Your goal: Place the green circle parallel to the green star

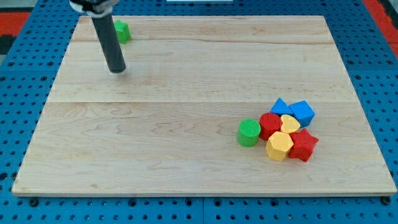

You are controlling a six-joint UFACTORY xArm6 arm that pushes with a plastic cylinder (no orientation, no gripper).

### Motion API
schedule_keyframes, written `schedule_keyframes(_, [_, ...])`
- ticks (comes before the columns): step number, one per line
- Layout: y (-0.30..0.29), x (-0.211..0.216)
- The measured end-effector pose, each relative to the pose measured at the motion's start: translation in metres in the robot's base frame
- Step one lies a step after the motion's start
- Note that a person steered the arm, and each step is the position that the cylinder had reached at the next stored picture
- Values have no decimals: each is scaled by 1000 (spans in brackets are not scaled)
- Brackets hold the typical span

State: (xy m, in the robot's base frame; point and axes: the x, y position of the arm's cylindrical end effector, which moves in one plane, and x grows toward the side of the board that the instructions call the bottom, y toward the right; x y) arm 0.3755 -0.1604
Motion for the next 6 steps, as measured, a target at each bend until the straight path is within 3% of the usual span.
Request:
schedule_keyframes(1, [1, 10])
schedule_keyframes(2, [34, 99])
schedule_keyframes(3, [109, 168])
schedule_keyframes(4, [222, 195])
schedule_keyframes(5, [258, 181])
schedule_keyframes(6, [255, 170])
